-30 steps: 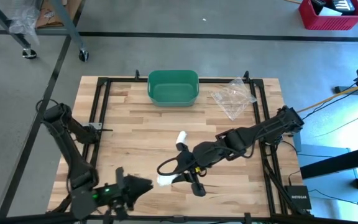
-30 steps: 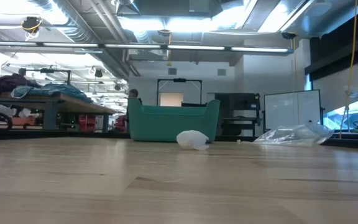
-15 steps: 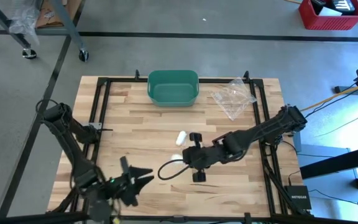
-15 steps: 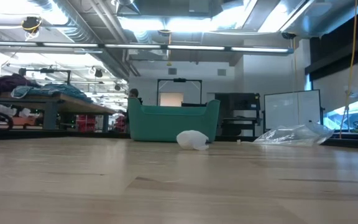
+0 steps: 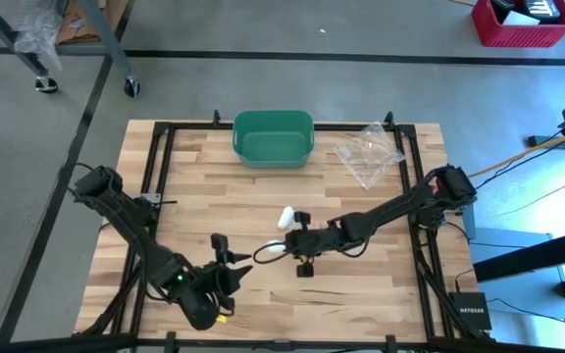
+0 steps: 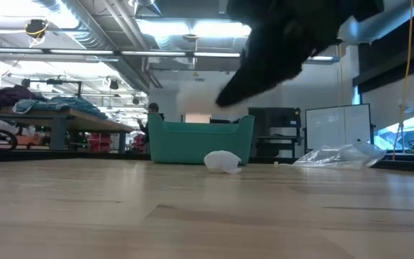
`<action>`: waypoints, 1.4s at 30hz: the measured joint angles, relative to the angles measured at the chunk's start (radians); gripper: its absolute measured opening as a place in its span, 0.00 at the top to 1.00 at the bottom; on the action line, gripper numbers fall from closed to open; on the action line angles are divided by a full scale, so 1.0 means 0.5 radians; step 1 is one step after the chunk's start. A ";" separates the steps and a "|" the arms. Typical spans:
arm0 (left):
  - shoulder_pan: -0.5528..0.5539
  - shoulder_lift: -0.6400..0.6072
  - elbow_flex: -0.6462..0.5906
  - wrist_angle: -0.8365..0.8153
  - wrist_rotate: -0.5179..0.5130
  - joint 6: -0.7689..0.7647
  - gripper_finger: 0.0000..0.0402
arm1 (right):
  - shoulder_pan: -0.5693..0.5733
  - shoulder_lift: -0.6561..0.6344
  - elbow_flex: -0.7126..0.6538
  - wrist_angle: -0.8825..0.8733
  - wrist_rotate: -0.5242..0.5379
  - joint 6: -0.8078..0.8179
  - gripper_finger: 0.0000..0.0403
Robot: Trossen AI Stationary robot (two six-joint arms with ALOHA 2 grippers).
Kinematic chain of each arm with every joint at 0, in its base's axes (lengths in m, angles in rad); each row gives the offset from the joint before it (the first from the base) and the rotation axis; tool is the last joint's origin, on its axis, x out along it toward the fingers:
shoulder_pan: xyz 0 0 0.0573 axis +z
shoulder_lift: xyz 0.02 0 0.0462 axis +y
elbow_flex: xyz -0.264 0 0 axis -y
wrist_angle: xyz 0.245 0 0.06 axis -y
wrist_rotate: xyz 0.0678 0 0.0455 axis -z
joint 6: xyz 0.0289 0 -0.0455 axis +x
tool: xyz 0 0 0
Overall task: Roll bandage
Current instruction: Roll the bottom white bandage, then open the transparent zip bag
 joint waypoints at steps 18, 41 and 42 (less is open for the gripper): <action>0.099 0.010 -1.213 1.678 0.606 -0.571 0.69 | -0.012 0.288 -0.033 0.250 0.057 0.073 0.83; 0.315 -0.194 -1.317 1.856 0.774 -0.115 0.69 | -0.069 -0.404 0.368 -1.328 0.274 0.047 0.30; 0.328 -0.214 -1.317 1.850 0.792 -0.106 0.69 | -0.090 -0.485 0.303 -1.360 0.356 0.064 0.30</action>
